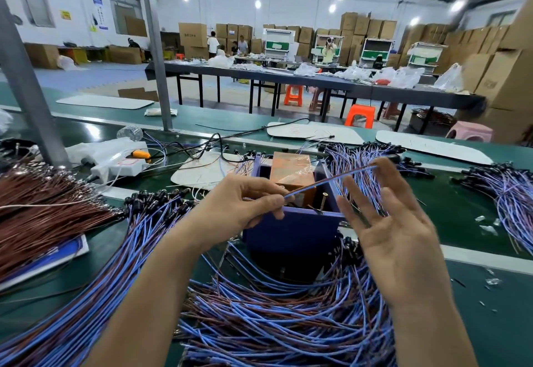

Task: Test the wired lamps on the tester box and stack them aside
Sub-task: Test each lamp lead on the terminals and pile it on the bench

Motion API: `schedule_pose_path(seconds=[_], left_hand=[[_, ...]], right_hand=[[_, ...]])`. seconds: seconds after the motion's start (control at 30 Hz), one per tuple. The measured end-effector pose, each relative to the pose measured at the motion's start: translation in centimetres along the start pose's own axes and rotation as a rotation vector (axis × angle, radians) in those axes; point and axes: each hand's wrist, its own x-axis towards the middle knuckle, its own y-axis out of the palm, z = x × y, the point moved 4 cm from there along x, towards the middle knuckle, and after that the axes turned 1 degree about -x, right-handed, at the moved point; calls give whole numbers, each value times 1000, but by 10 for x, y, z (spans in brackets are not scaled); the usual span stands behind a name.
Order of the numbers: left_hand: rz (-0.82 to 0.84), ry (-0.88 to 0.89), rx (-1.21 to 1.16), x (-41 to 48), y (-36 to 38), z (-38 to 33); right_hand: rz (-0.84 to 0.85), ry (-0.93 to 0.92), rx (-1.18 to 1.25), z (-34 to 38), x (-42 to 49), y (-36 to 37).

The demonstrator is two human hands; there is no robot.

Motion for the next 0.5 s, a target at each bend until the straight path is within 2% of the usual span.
schedule_pose_path(seconds=[0.17, 0.3, 0.4, 0.5], left_hand=[[58, -184, 168, -3, -21, 21], [31, -286, 179, -9, -40, 32], [-14, -254, 107, -11, -47, 30], [-65, -221, -115, -7, -43, 26]], right_hand=[[-416, -151, 73, 17, 1, -32], [-621, -259, 45, 25, -5, -53], [-632, -261, -173, 29, -7, -57], [-473, -156, -611, 25, -3, -47]])
